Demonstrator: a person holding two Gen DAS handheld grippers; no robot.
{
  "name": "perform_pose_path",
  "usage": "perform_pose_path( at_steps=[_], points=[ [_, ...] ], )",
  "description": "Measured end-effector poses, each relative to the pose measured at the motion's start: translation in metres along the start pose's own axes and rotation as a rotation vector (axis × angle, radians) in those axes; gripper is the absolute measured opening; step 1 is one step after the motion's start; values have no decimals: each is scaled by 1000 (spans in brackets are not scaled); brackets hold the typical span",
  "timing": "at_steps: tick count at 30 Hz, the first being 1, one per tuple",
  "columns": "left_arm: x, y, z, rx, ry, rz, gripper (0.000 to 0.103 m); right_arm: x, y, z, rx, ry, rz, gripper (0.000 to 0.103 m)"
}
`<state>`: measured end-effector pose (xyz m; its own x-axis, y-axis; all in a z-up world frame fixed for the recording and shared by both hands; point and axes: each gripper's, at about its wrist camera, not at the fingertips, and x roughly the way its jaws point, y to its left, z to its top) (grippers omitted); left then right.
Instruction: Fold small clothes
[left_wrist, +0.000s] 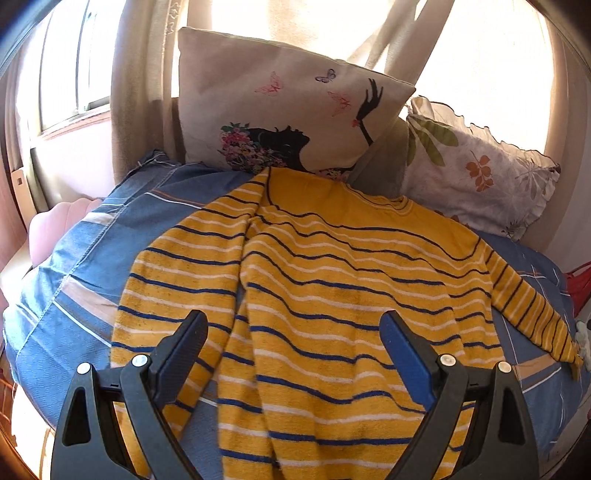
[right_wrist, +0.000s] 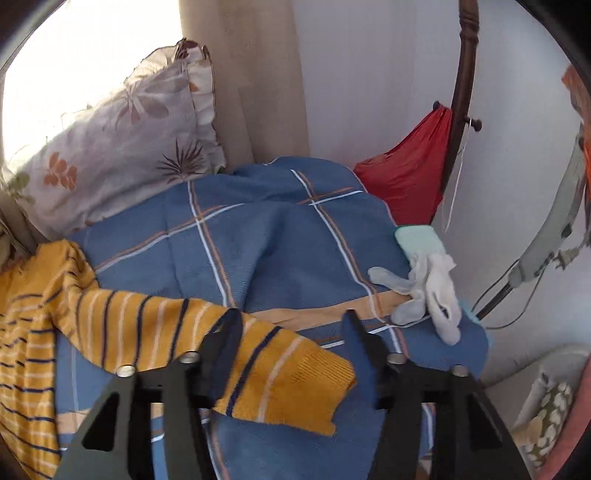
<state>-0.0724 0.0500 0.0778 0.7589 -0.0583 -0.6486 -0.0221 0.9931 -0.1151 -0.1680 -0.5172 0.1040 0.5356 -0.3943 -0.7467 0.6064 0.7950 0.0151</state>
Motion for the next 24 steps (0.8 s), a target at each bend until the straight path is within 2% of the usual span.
perform_pose_path(
  at_steps=[1,3,7,9,12,15,17,19,20,21,22,23,24],
  points=[
    [-1,11,2,-14,-5,20,94,-6,4,-4,5,-21,34,82],
    [0,37,4,-47,-7,64,94,-15,22,-15,-33,-50,77,87],
    [-4,90,-1,-110,3,174,94,-18,71,-37,-99,-24,259,90],
    [-8,114,-7,-143,15,201,94,-13,100,-44,-132,3,339,90],
    [-7,139,-19,-184,62,188,94,-9,144,-52,-182,33,450,90],
    [1,147,-31,-191,117,156,94,-5,184,-59,-218,63,533,90],
    [5,139,-36,-154,144,96,94,-5,203,-65,-236,88,582,90],
    [6,123,-41,-96,160,6,93,-6,218,-72,-254,107,607,90],
    [8,113,-43,-59,170,-27,85,-7,224,-77,-266,113,610,90],
    [12,104,-45,-12,196,-39,47,-8,230,-80,-276,117,610,90],
    [19,97,-46,29,241,-34,18,-8,234,-84,-286,123,608,90],
    [25,97,-45,35,271,-26,9,-8,238,-87,-294,128,605,90],
    [26,104,-41,9,268,-42,8,-8,241,-89,-303,134,600,90]
  ],
)
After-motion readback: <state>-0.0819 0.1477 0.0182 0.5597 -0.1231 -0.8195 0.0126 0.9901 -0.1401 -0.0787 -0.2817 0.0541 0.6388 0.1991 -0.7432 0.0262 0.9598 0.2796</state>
